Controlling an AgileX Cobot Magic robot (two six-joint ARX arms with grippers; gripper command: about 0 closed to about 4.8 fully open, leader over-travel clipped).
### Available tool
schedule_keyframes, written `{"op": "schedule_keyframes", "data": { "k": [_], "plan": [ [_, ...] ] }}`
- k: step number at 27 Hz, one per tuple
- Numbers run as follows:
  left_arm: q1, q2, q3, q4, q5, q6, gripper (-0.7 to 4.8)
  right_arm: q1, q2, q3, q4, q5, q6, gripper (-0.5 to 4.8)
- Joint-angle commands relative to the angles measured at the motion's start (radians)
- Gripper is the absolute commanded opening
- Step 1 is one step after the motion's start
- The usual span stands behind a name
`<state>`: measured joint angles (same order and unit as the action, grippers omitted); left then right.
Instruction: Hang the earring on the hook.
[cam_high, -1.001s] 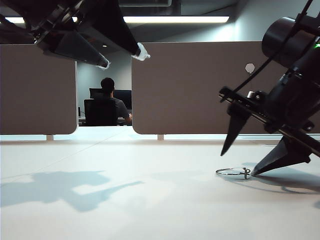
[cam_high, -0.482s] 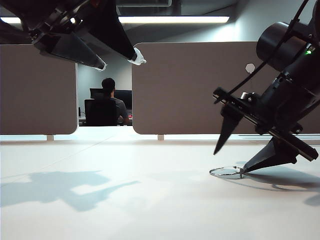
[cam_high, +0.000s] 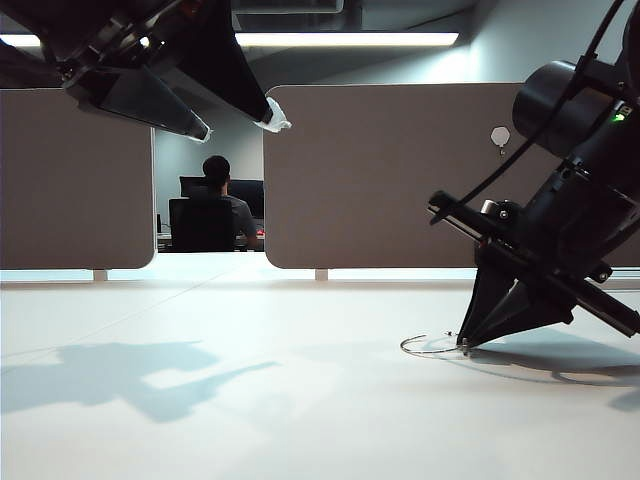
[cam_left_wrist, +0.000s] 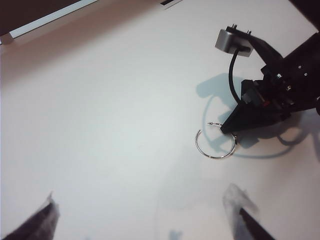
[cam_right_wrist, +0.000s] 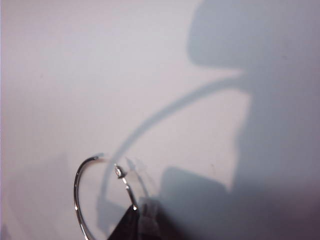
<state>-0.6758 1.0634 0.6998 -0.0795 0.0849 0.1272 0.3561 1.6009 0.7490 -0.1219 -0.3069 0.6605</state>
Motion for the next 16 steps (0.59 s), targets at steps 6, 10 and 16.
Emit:
{"op": "schedule_keyframes", "data": {
  "k": [6,10,16],
  "plan": [
    [-0.001,-0.003,0.005,0.005,-0.021,0.005,4.79,0.002,0.006,-0.023,-0.008,-0.012,-0.01,-0.07],
    [-0.001,-0.008,0.005,0.011,-0.021,0.005,4.79,-0.001,-0.045,-0.023,0.08,-0.009,-0.011,-0.07],
    [-0.001,-0.008,0.021,0.018,-0.021,0.004,4.79,-0.038,-0.176,0.001,0.238,0.0,-0.041,-0.07]
  ]
}}
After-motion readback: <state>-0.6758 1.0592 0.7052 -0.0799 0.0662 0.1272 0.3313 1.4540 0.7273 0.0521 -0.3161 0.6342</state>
